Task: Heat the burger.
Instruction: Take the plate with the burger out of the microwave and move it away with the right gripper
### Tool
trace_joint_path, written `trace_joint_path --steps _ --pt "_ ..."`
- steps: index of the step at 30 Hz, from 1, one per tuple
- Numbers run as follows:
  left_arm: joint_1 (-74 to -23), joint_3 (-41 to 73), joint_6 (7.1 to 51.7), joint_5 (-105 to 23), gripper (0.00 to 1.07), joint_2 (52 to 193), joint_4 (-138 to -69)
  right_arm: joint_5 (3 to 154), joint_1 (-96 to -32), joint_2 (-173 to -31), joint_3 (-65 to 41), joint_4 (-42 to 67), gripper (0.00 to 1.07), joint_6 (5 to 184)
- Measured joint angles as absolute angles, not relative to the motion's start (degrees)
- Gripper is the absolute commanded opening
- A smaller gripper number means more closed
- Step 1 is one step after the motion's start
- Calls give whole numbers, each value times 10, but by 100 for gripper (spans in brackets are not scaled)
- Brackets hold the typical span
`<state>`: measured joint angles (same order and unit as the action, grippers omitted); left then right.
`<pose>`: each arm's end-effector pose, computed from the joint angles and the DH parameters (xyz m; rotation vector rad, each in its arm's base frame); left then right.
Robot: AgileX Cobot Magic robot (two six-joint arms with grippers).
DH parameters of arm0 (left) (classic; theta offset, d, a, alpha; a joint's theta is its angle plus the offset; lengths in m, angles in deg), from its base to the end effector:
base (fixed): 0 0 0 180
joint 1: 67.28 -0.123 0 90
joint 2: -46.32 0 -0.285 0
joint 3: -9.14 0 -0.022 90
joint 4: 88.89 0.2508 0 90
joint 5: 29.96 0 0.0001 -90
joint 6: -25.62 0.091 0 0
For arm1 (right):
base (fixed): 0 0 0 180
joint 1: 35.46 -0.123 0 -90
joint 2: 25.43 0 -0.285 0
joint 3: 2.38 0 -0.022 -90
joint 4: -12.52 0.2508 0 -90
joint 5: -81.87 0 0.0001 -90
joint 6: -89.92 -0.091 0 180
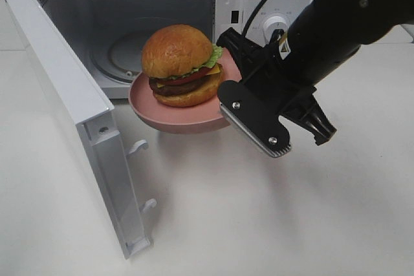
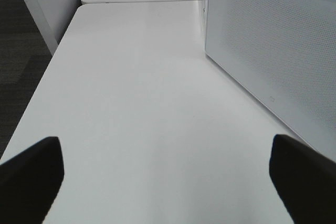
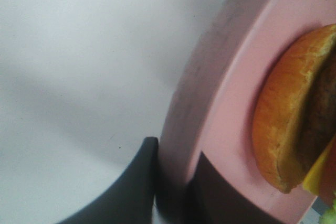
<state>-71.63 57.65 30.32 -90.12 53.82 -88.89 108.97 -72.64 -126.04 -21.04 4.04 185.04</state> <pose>-0.0053 -0.0004 0.2784 0.0062 2.0290 0.0997 0.2687 0.1961 0.2243 -2.4645 0.9291 -0.5085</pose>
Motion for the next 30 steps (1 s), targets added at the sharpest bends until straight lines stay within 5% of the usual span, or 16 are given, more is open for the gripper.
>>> trace_joint_path --steps 30 --pt "-716 576 303 -901 100 538 -889 1107 -726 -1024 -385 32 0 1782"
